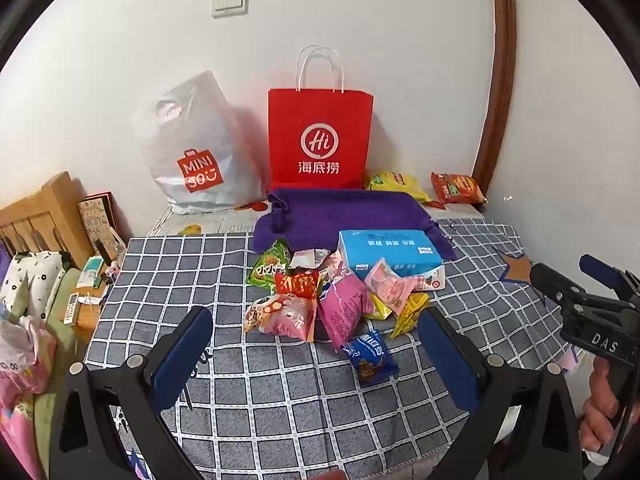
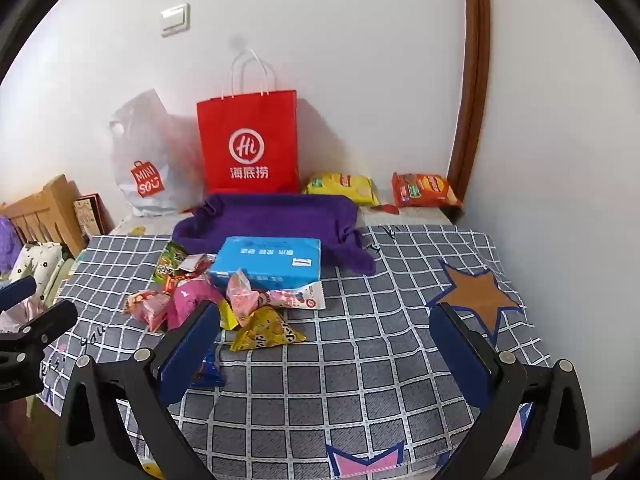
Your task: Organize snacks
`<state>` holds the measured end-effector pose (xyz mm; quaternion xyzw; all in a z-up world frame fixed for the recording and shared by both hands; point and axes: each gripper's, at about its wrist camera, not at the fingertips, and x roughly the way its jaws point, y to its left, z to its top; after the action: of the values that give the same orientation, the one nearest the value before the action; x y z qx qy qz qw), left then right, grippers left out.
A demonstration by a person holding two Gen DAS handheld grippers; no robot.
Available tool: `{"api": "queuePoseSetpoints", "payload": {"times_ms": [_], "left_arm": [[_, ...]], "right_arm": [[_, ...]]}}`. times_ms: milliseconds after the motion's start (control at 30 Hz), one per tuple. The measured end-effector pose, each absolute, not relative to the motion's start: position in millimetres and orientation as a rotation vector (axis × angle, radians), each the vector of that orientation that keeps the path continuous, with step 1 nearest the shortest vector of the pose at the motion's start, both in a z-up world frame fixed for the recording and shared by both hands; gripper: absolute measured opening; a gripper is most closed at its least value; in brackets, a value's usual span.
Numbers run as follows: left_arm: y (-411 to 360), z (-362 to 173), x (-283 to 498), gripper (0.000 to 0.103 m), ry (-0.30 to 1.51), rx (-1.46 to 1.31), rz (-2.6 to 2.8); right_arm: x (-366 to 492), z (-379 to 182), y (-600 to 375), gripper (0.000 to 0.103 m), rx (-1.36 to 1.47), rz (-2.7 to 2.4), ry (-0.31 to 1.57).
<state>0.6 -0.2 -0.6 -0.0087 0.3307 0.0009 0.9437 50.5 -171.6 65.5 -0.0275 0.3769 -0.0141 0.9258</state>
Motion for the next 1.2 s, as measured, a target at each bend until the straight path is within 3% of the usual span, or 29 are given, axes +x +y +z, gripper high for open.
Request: {"api": "queuePoseSetpoints", "payload": {"times_ms": [1200], "left_arm": [[3,10,-3,0.102,0.655,-0.035,0.043]], "right_arm": [[34,80,-164,0.103,-0.059,-0.002,0.736]]}}
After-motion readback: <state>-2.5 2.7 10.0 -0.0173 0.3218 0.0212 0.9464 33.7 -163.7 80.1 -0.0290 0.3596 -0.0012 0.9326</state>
